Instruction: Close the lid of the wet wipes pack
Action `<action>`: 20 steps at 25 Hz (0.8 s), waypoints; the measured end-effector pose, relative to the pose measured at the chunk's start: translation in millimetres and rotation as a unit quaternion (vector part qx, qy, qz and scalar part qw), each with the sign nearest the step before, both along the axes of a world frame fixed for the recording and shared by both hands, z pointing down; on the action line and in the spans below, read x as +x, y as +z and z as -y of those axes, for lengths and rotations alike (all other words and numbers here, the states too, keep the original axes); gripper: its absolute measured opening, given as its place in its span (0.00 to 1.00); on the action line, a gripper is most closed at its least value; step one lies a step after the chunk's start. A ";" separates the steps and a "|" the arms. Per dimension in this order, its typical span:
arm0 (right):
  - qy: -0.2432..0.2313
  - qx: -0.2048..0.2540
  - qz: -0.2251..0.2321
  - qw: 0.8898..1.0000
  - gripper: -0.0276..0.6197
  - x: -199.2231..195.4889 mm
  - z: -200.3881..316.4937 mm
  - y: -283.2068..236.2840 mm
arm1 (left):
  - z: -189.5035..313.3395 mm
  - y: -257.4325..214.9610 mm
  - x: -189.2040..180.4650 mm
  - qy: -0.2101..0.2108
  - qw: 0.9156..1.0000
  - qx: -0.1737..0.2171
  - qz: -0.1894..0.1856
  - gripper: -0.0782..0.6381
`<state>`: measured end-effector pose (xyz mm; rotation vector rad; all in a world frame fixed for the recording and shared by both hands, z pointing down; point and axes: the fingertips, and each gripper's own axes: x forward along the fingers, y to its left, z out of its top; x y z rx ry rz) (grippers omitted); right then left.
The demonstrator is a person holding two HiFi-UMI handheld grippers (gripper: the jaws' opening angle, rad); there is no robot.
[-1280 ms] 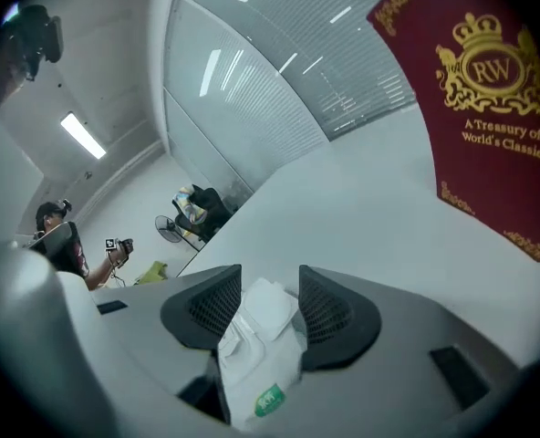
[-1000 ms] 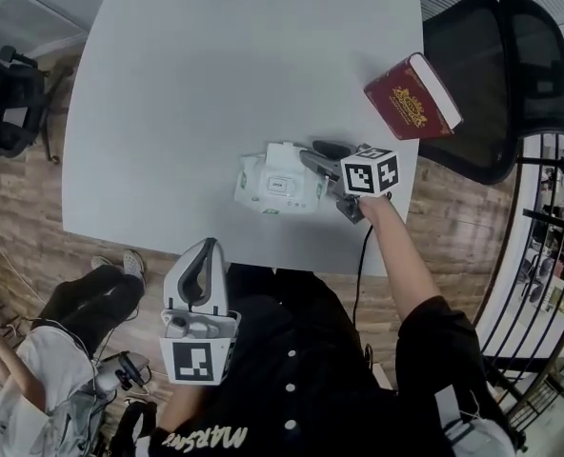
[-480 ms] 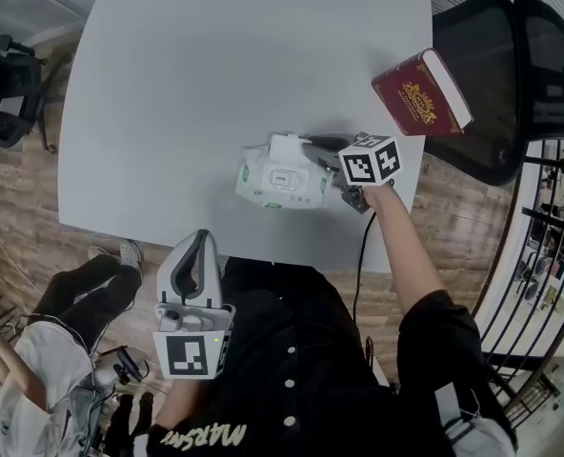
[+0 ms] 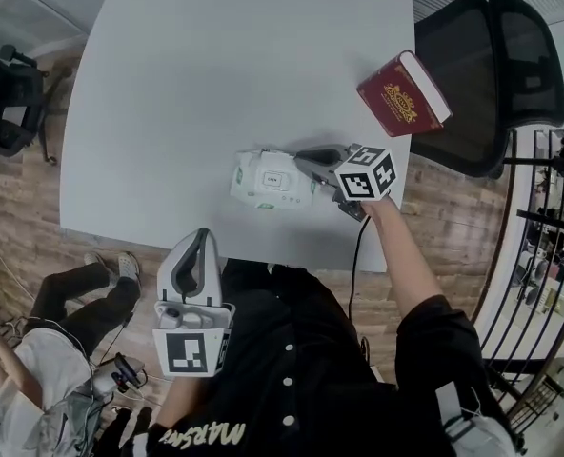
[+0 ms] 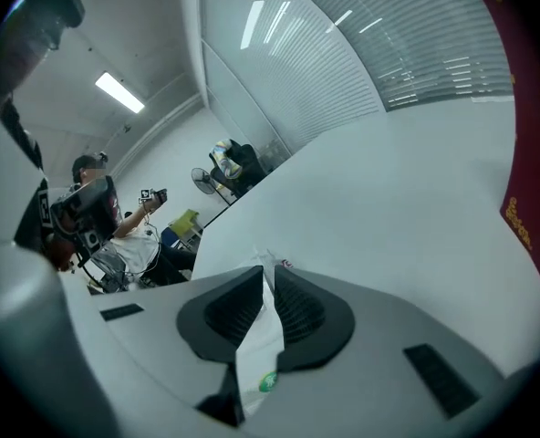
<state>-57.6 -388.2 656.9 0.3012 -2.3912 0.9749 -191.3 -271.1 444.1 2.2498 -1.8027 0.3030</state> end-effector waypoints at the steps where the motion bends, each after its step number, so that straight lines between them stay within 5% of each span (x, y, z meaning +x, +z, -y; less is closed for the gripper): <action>1: -0.010 0.012 0.002 1.000 0.14 -0.7 -5.5 -2.3 | -1.2 -2.6 1.3 0.001 1.000 0.003 0.001 0.12; 6: -0.042 0.062 -0.004 0.997 0.14 -2.4 -26.7 -4.9 | -8.5 -13.8 3.5 -0.001 1.000 0.017 0.003 0.12; 20: -0.066 0.080 -0.032 0.994 0.19 -5.6 -58.3 11.2 | -32.3 -18.1 6.7 -0.002 1.000 0.015 -0.001 0.12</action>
